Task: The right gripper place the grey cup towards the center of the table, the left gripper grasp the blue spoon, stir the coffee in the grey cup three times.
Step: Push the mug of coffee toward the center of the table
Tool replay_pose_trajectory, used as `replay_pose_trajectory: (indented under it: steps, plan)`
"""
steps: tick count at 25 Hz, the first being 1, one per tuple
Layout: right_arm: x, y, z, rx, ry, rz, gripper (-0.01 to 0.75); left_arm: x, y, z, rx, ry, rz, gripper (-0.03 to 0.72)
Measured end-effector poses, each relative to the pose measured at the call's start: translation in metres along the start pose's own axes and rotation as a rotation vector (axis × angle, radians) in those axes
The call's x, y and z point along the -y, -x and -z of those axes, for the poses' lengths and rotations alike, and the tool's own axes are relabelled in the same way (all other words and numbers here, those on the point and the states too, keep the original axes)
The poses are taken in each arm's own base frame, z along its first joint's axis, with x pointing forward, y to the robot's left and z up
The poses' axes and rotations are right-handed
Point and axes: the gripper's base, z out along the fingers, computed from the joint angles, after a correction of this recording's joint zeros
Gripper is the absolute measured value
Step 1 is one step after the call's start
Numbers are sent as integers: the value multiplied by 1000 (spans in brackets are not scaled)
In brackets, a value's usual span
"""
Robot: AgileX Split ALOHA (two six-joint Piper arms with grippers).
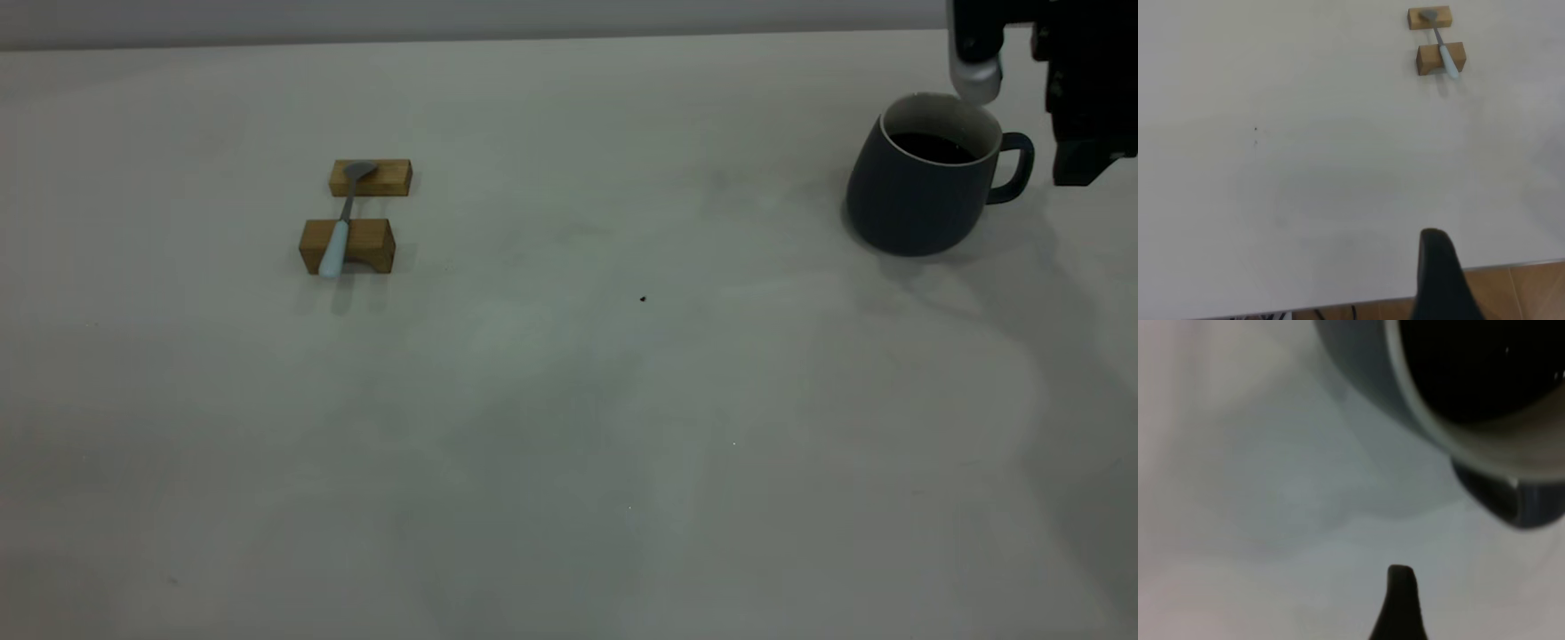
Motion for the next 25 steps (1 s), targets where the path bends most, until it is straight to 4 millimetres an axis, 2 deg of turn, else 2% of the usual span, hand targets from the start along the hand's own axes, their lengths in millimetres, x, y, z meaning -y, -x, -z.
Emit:
replay_pose_trajectory:
  steps: [4, 18, 22, 25]
  plan:
    - [3, 3, -11, 5, -13, 51, 674, 0, 0, 0, 0, 0, 0, 519]
    - [5, 10, -24, 54, -85, 129, 669, 0, 0, 0, 0, -1, 0, 519]
    - [2, 11, -28, 61, -68, 111, 632, 0, 0, 0, 0, -1, 0, 519]
    - [2, 14, -28, 67, -67, 108, 549, 0, 0, 0, 0, -1, 0, 519]
